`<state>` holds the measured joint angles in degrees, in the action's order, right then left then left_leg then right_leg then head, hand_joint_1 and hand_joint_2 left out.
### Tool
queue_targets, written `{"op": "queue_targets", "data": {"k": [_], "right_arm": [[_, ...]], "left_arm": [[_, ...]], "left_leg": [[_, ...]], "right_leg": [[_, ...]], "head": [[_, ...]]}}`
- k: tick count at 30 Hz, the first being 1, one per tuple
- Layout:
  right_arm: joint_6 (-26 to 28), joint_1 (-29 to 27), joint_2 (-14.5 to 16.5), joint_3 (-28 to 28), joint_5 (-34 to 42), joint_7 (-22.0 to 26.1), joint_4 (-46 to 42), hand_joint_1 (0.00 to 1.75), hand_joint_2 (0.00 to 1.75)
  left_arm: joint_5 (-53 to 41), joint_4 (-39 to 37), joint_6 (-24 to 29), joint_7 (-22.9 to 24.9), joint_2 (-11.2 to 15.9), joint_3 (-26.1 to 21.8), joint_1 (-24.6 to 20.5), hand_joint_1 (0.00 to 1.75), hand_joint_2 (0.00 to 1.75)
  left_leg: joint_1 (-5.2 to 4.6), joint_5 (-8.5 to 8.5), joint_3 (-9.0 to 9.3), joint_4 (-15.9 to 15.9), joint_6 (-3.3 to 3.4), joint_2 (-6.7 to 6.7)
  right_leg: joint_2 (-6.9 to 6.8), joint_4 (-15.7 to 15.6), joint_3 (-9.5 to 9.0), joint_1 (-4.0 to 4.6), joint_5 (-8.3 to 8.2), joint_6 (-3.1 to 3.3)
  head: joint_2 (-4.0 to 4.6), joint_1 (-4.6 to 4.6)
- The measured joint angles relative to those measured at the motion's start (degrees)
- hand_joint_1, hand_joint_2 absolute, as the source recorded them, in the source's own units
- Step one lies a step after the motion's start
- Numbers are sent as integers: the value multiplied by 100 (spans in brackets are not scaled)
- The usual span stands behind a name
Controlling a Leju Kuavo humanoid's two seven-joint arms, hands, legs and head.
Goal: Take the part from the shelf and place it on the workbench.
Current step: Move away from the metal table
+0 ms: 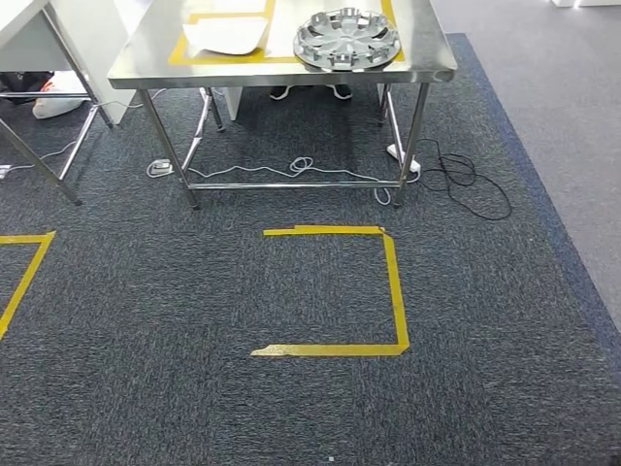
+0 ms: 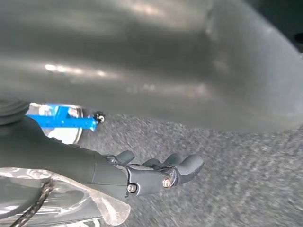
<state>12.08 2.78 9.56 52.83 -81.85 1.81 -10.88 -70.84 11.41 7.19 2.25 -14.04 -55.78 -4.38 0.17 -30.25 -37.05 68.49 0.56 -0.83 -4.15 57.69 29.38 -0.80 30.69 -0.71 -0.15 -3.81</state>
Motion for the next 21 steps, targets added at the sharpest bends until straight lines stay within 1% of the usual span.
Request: {"op": "queue_targets", "data": {"k": [1,2,3,4,5,6,7,8,9,10,11,12,13,14,15,16,17,18,19,20,21], "right_arm": [[-21,5,2,-7,-4,9,2,0,0],[-35,6,3,-15,-8,16,3,0,0],[-43,5,4,-21,-13,22,4,0,0],[-46,7,6,-27,-16,27,5,0,0],[-47,15,6,-32,-19,30,4,0,0],[-48,23,6,-37,-22,34,4,0,0],[-49,28,6,-43,-25,39,4,0,0],[-49,29,6,-51,-28,43,4,0,0],[-50,23,6,-60,-31,46,4,0,0],[-52,15,6,-68,-34,47,4,0,0],[-55,7,6,-77,-37,47,4,0,0],[-57,-1,6,-83,-39,46,4,0,0],[-60,-7,6,-86,-41,46,4,0,0],[-60,-10,5,-89,-42,46,4,0,0],[-60,-11,6,-90,-43,46,4,0,0],[-64,-9,5,-91,-43,47,5,0,0],[-80,-7,4,-92,-43,48,8,0,0],[-109,-5,3,-92,-42,54,10,0,0],[-155,-4,1,-92,-42,62,12,0,0],[-212,-1,-2,-93,-42,81,13,0,0],[-273,2,-1,-94,-45,106,13,0,0]], "left_arm": [[0,0,-5,0,2,1,-6,0,0],[-1,0,-12,0,1,1,-18,0,0],[-1,0,-20,0,-1,2,-30,0,0],[-2,0,-26,0,-1,2,-33,0,0],[-2,0,-30,0,-2,2,-27,0,0],[-2,0,-33,0,-2,1,-11,0,0],[-3,0,-33,0,-2,1,1,0,0],[-3,0,-33,0,-4,0,2,0,0],[-4,0,-33,0,-7,0,-3,0,0],[-4,0,-34,0,-9,0,-12,0,0],[-4,0,-37,0,-11,0,-18,0,0],[-4,0,-42,0,-14,0,-16,0,0],[-4,0,-47,0,-14,0,-12,0,0],[-4,0,-53,0,-14,0,-8,0,0],[-5,0,-57,0,-15,0,-6,0,0],[-5,0,-59,0,-15,0,-6,0,0],[-8,0,-61,0,-15,0,-12,0,0],[-13,0,-63,0,-16,0,-17,0,0],[-19,0,-66,0,-15,0,-19,0,0],[-26,0,-67,0,-14,0,-17,0,0],[-32,0,-68,0,-12,0,-10,0,0]], "left_leg": [[-41,158,191,-399,57,-151],[-81,246,340,-713,104,-283],[-114,258,413,-882,135,-375],[-136,223,422,-929,146,-382],[-133,230,418,-962,156,-306],[-119,248,425,-995,168,-229],[-99,270,439,-1034,190,-154],[-77,292,457,-1072,210,-81],[-61,306,468,-1090,224,-10],[-57,309,468,-1095,237,65],[-57,307,468,-1093,240,150],[-60,303,474,-1091,242,235],[-61,297,485,-1089,241,323],[-60,289,501,-1085,236,413],[-57,276,520,-1077,223,499],[-56,260,526,-1067,202,576],[-54,245,517,-1044,176,651],[-47,238,500,-1027,144,714],[-37,242,476,-1020,109,775],[-26,251,456,-1018,75,840],[-18,251,445,-1013,44,853]], "right_leg": [[-59,0,-21,20,27,-15],[-119,-1,-37,37,52,-36],[-183,-4,-51,49,74,-59],[-256,-14,-67,60,88,-86],[-332,-30,-100,64,95,-110],[-322,-32,-119,61,116,-135],[-203,28,-98,51,172,-161],[-26,202,-17,39,281,-185],[183,501,138,22,435,-205],[327,898,346,14,607,-219],[383,1289,567,12,734,-231],[402,1547,738,12,764,-239],[410,1593,816,12,672,-242],[427,1398,778,10,465,-240],[484,1006,639,4,196,-233],[631,616,483,-10,2,-225],[776,293,335,-25,-117,-209],[896,99,242,-33,-158,-189],[960,53,205,-31,-127,-164],[919,28,180,-24,-128,-132],[848,15,170,-25,-136,-100]], "head": [[0,-1],[0,2],[0,1],[0,2],[0,5],[0,-3],[0,-12],[0,-24],[0,-38],[0,-45],[0,-47],[0,-45],[0,-45],[0,-45],[0,-45],[0,-45],[0,-41],[0,-39],[0,-36],[0,-36],[0,-38]]}}
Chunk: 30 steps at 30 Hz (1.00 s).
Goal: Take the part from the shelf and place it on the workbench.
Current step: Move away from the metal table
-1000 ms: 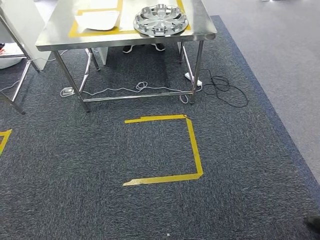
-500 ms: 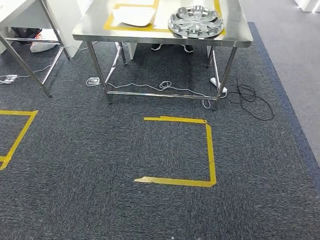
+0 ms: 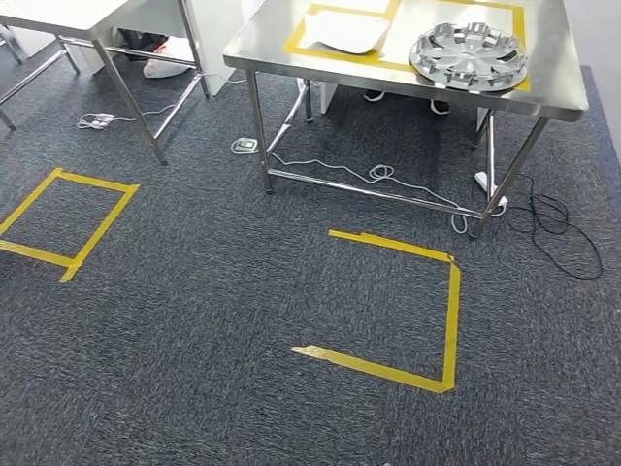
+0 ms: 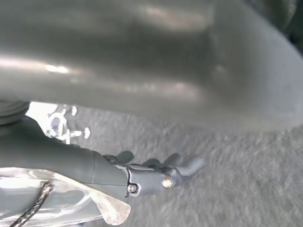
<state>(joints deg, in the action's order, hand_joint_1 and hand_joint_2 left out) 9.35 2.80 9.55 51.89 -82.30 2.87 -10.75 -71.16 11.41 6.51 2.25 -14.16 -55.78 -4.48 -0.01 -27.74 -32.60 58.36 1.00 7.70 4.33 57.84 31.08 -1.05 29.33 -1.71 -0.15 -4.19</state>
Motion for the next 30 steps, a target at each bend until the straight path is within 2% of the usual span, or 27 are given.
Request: {"op": "queue_targets", "data": {"k": [1,2,4,5,6,7,8,9,11,12,13,15,16,17,19,20,21,22,23,24,25,26,27,28,29,30], "right_arm": [[-58,2,1,-3,-10,30,0,0,0],[-108,2,3,-8,-23,59,0,0,0],[-181,-12,6,-21,-49,104,0,0,0],[-205,-21,4,-27,-54,122,0,0,0],[-224,-29,2,-31,-56,145,0,0,0],[-236,-31,0,-32,-56,169,0,0,0],[-242,-28,-2,-33,-55,194,0,0,0],[-236,-22,-2,-34,-50,220,0,0,0],[-194,-17,-2,-35,-20,268,0,0,0],[-172,-17,-2,-34,-2,284,0,0,0],[-158,-17,-2,-34,15,293,0,0,0],[-150,-7,-3,-33,29,297,-1,0,0],[-150,1,-4,-33,31,297,-1,0,0],[-150,5,-4,-33,31,300,-2,0,0],[-150,0,-5,-33,33,302,-2,0,0],[-151,-8,-5,-33,34,302,-2,0,0],[-151,-17,-6,-33,34,300,-2,0,0],[-153,-26,-7,-33,33,295,-2,0,0],[-158,-32,-7,-33,31,285,-2,0,0],[-163,-36,-7,-33,28,272,-2,0,0],[-170,-38,-7,-33,27,259,-2,0,0],[-179,-39,-6,-33,29,249,-2,0,0],[-186,-38,-6,-33,33,244,-1,0,0],[-194,-36,-7,-32,40,242,-1,0,0],[-203,-35,-8,-32,47,243,-1,0,0],[-210,-31,-9,-31,51,245,-2,0,0]], "left_arm": [[-4,0,0,-1,2,0,5,0,0],[-7,0,0,-2,4,0,3,0,0],[-14,0,-11,-4,6,1,-15,0,0],[-20,0,-20,-4,6,1,-21,0,0],[-31,0,-27,-2,6,1,-19,0,0],[-44,0,-31,2,6,2,-12,0,0],[-60,0,-30,7,6,2,-6,0,0],[-77,0,-28,13,5,3,-2,0,0],[-127,0,-31,28,4,14,-13,0,0],[-155,0,-40,35,3,22,-23,0,0],[-180,0,-55,40,2,28,-30,0,0],[-212,0,-89,42,3,34,-24,0,0],[-222,0,-100,42,3,34,-14,0,0],[-231,0,-105,43,3,35,-8,0,0],[-238,0,-107,44,-3,35,-15,0,0],[-239,0,-108,45,-6,35,-21,0,0],[-241,0,-109,45,-8,35,-23,0,0],[-246,0,-109,45,-8,35,-18,0,0],[-257,0,-109,44,-8,36,-13,0,0],[-274,0,-109,44,-8,39,-9,0,0],[-295,0,-109,44,-8,46,-8,0,0],[-320,0,-109,45,-8,57,-12,0,0],[-344,0,-109,46,-9,71,-17,0,0],[-366,0,-109,49,-9,90,-19,0,0],[-390,0,-109,53,-9,111,-16,0,0],[-409,0,-109,57,-9,133,-10,0,0]], "left_leg": [[-8,-35,-26,52,-31,-85],[-18,-126,-99,203,-58,-233],[-24,-452,-414,852,-111,-584],[-10,-611,-616,1246,-133,-665],[5,-690,-766,1536,-147,-704],[18,-662,-823,1634,-155,-725],[27,-525,-761,1500,-152,-745],[27,-313,-592,1161,-137,-793],[-28,-11,-199,381,-68,-1091],[-61,39,-83,141,-33,-1220],[-92,24,-43,41,-3,-1301],[-97,22,-50,4,42,-1188],[-83,38,-41,-25,72,-1115],[-65,58,-30,-55,105,-1040],[-39,80,-15,-88,155,-888],[-38,79,-16,-87,167,-807],[-39,76,-12,-86,173,-722],[-39,72,-4,-84,174,-635],[-38,67,9,-82,171,-544],[-35,61,27,-79,162,-453],[-29,50,41,-74,146,-370],[-34,34,43,-54,121,-294],[-34,25,34,-38,92,-225],[-30,21,14,-25,58,-167],[-23,26,-7,-19,23,-108],[-9,33,-23,-22,-9,-57]], "right_leg": [[-76,-17,-22,-6,-2,37],[-164,-39,-46,-14,-1,73],[-361,-59,-88,-14,27,131],[-462,-59,-101,-9,45,146],[-560,-58,-115,-6,62,152],[-646,-58,-130,-4,78,151],[-723,-57,-150,-2,95,145],[-796,-58,-179,-1,114,136],[-919,-54,-223,15,165,94],[-981,-53,-237,29,190,64],[-1043,-58,-254,41,210,33],[-1169,-87,-308,51,236,-22],[-1110,-69,-318,43,275,-49],[-970,40,-274,35,359,-73],[-589,654,28,18,676,-105],[-489,1079,252,17,842,-112],[-450,1440,463,18,941,-119],[-439,1614,599,18,919,-121],[-433,1550,629,17,773,-121],[-407,1264,549,10,533,-119],[-318,850,402,-3,272,-114],[-186,457,247,-20,96,-108],[-73,185,123,-32,2,-94],[8,47,53,-33,-15,-74],[11,17,22,-23,8,-47],[-46,9,4,-17,2,-13]], "head": [[0,9],[0,24],[0,53],[0,57],[0,55],[0,56],[0,56],[0,56],[0,59],[0,58],[0,59],[0,61],[0,52],[0,40],[0,10],[0,7],[0,4],[0,5],[0,6],[0,6],[0,5],[0,7],[0,8],[0,9],[0,12],[0,12]]}}
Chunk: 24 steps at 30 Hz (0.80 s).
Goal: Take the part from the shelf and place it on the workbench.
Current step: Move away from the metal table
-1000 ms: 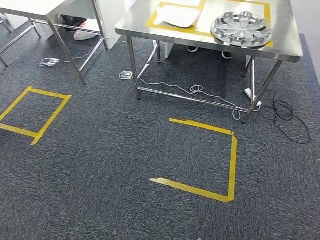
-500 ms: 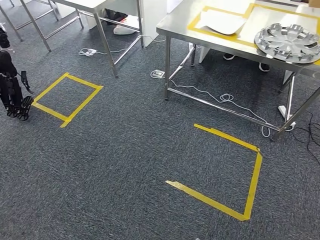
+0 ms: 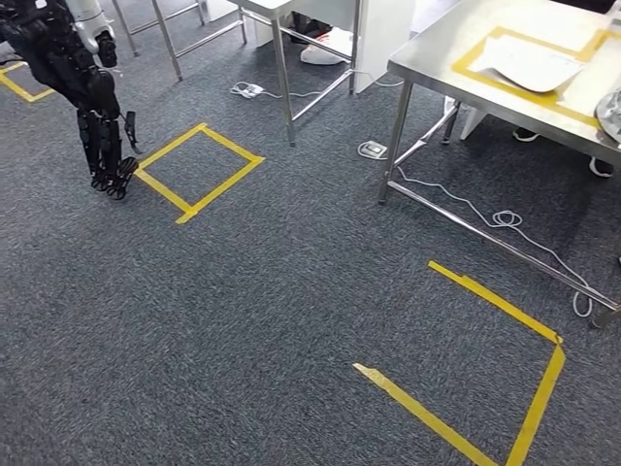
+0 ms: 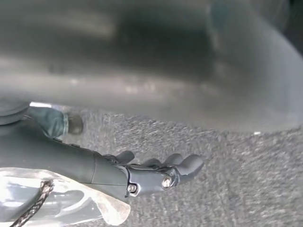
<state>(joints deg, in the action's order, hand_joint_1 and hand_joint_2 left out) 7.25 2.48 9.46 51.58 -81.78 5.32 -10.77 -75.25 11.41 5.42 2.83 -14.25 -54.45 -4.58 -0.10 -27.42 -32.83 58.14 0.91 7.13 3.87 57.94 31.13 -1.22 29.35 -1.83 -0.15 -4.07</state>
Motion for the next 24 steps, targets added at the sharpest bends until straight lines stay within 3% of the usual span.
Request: {"op": "queue_targets", "data": {"k": [1,3,5,7,8,10,11,13,14,16,18,20,21,22,23,24], "right_arm": [[-10,4,0,1,3,3,-1,0,0],[-30,8,2,1,5,14,-1,0,0],[-40,-5,2,1,13,20,-1,0,0],[-36,-17,1,1,24,25,-1,0,0],[-32,-15,0,1,30,30,-1,0,0],[-26,0,0,1,40,43,-1,0,0],[-26,7,0,2,46,47,-1,0,0],[-30,16,0,3,60,51,-1,0,0],[-34,22,0,3,68,51,-1,0,0],[-53,49,0,4,86,50,-3,0,0],[-91,69,0,7,104,51,-8,0,0],[-120,62,-2,11,118,51,-10,0,0],[-125,54,-3,14,126,50,-13,0,0],[-128,46,-4,16,132,47,-15,0,0],[-142,41,-4,19,137,46,-18,0,0],[-161,38,-5,21,143,46,-22,0,0]], "left_arm": [[-16,0,0,4,0,20,6,0,0],[-44,0,-3,9,1,46,1,0,0],[-69,0,-8,10,0,68,-11,0,0],[-87,0,-12,10,2,83,-6,0,0],[-93,0,-14,10,4,87,2,0,0],[-115,0,-19,10,10,104,10,0,0],[-126,0,-26,8,11,121,6,0,0],[-139,0,-48,-2,13,160,-10,0,0],[-141,0,-65,-7,14,173,-11,0,0],[-147,0,-99,-14,15,184,10,0,0],[-162,0,-127,-17,14,188,20,0,0],[-176,0,-148,-18,7,193,2,0,0],[-180,0,-157,-18,4,196,-4,0,0],[-182,0,-168,-18,1,198,-3,0,0],[-187,0,-180,-19,1,202,2,0,0],[-193,0,-190,-21,1,207,6,0,0]], "left_leg": [[6,-13,-13,22,-28,-39],[-3,-198,-142,314,-85,-308],[2,-565,-482,1037,-135,-590],[24,-759,-774,1630,-164,-655],[31,-692,-780,1639,-165,-667],[26,-303,-467,1020,-132,-771],[-3,-147,-258,611,-101,-906],[-55,-20,-8,102,-38,-1107],[-77,-47,8,45,-14,-1120],[-67,-30,15,-3,37,-989],[-35,2,48,-62,99,-859],[-18,10,59,-82,145,-725],[-19,6,58,-81,156,-647],[-20,1,62,-79,162,-566],[-20,-3,69,-76,160,-481],[-17,-9,81,-71,152,-395]], "right_leg": [[-61,-18,-14,2,-9,34],[-208,-56,-53,-3,-15,106],[-386,-62,-80,12,11,159],[-564,-60,-99,26,39,176],[-640,-60,-112,30,53,176],[-778,-60,-162,36,88,163],[-841,-58,-184,50,113,145],[-957,-56,-215,76,166,91],[-1017,-65,-236,86,184,61],[-1087,-83,-288,78,216,5],[-849,137,-213,62,383,-43],[-510,821,127,53,724,-68],[-436,1214,341,52,866,-76],[-406,1486,508,51,919,-82],[-395,1556,589,50,852,-85],[-383,1388,556,44,669,-87]], "head": [[0,2],[0,28],[0,52],[0,51],[0,53],[0,53],[0,54],[0,52],[0,54],[0,53],[0,38],[0,8],[0,-3],[0,-6],[0,-6],[0,-6]]}}
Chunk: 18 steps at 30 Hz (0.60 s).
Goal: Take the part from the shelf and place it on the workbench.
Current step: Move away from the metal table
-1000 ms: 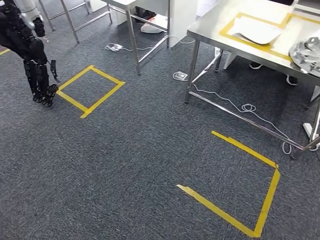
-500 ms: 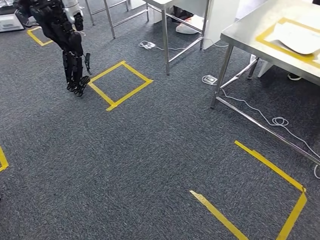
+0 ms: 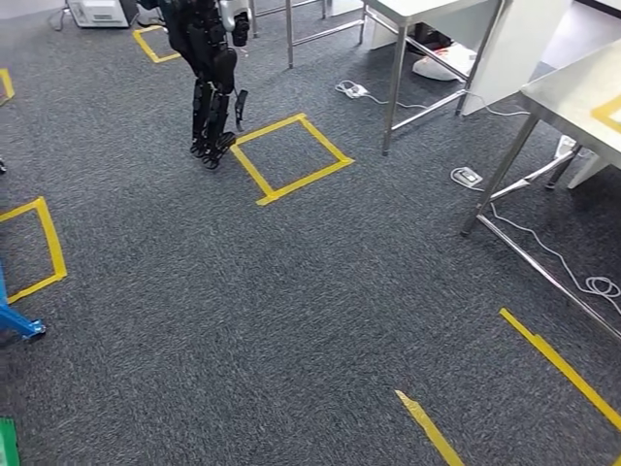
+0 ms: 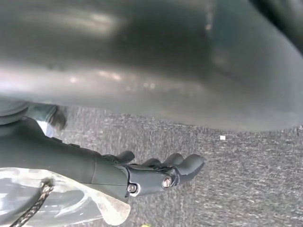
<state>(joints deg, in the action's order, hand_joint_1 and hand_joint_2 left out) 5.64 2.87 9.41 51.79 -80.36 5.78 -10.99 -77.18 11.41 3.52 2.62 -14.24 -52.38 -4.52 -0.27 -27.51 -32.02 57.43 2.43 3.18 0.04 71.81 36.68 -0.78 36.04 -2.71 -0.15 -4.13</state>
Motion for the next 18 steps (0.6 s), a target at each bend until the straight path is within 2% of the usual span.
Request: {"op": "queue_targets", "data": {"k": [1,2,3,4,5,7,8,9,11,12,13,14,15,16,17,18], "right_arm": [[-24,1,-4,4,5,2,-4,0,0],[-55,3,-9,11,10,8,-9,0,0],[-80,4,-15,18,17,15,-12,0,0],[-98,4,-20,25,23,21,-13,0,0],[-112,3,-27,30,28,26,-15,0,0],[-117,6,-37,33,33,30,-23,0,0],[-118,12,-41,34,33,32,-30,0,0],[-120,16,-41,34,33,35,-35,0,0],[-124,13,-41,35,31,40,-41,0,0],[-125,5,-42,36,31,40,-42,0,0],[-126,-1,-42,36,30,39,-44,0,0],[-126,-1,-43,36,29,39,-47,0,0],[-126,3,-43,36,29,39,-51,0,0],[-126,10,-43,36,28,39,-55,0,0],[-125,15,-43,36,26,40,-57,0,0],[-126,17,-43,36,23,40,-58,0,0]], "left_arm": [[-6,0,-9,-5,-1,7,1,0,0],[-13,0,-16,-14,-1,14,-2,0,0],[-19,0,-20,-25,-1,20,-9,0,0],[-24,0,-22,-34,-2,24,-15,0,0],[-29,0,-23,-42,-1,26,-16,0,0],[-39,0,-27,-48,2,32,-4,0,0],[-44,0,-31,-50,3,38,0,0,0],[-49,0,-36,-51,4,46,-2,0,0],[-52,0,-48,-52,4,69,-15,0,0],[-53,0,-54,-53,4,81,-17,0,0],[-54,0,-61,-54,4,91,-14,0,0],[-54,0,-68,-54,5,99,-6,0,0],[-55,0,-72,-54,8,107,1,0,0],[-55,0,-76,-54,10,111,6,0,0],[-55,0,-78,-54,13,113,7,0,0],[-55,0,-80,-53,13,115,1,0,0]], "left_leg": [[5,-11,14,9,-16,84],[8,-27,23,23,-41,162],[10,-46,16,51,-72,237],[13,-54,-2,73,-106,302],[20,-52,-26,88,-141,364],[43,-42,-63,96,-199,466],[42,-74,-85,142,-222,413],[35,-156,-147,275,-243,286],[21,-463,-443,894,-286,-79],[26,-624,-644,1292,-301,-190],[31,-720,-808,1607,-309,-245],[35,-708,-881,1737,-307,-269],[35,-582,-837,1631,-296,-285],[29,-378,-684,1318,-274,-322],[7,-183,-473,901,-240,-431],[-30,-61,-283,523,-203,-559]], "right_leg": [[51,-345,-121,-14,-252,-4],[185,-723,-272,-34,-456,-11],[320,-1057,-418,-55,-579,-13],[435,-1260,-517,-66,-628,-8],[495,-1335,-567,-65,-607,3],[392,-1364,-604,-54,-611,53],[321,-1385,-624,-54,-618,89],[241,-1410,-647,-55,-623,130],[57,-1435,-683,-35,-609,201],[-41,-1434,-690,-19,-596,223],[-135,-1432,-697,-4,-583,236],[-221,-1432,-706,9,-570,245],[-299,-1432,-721,18,-556,246],[-370,-1432,-745,25,-540,243],[-438,-1434,-773,30,-518,236],[-500,-1432,-787,44,-491,218]], "head": [[0,1],[0,1],[0,4],[0,6],[0,8],[0,8],[0,15],[0,33],[0,70],[0,80],[0,80],[0,80],[0,80],[0,80],[0,80],[0,82]]}}
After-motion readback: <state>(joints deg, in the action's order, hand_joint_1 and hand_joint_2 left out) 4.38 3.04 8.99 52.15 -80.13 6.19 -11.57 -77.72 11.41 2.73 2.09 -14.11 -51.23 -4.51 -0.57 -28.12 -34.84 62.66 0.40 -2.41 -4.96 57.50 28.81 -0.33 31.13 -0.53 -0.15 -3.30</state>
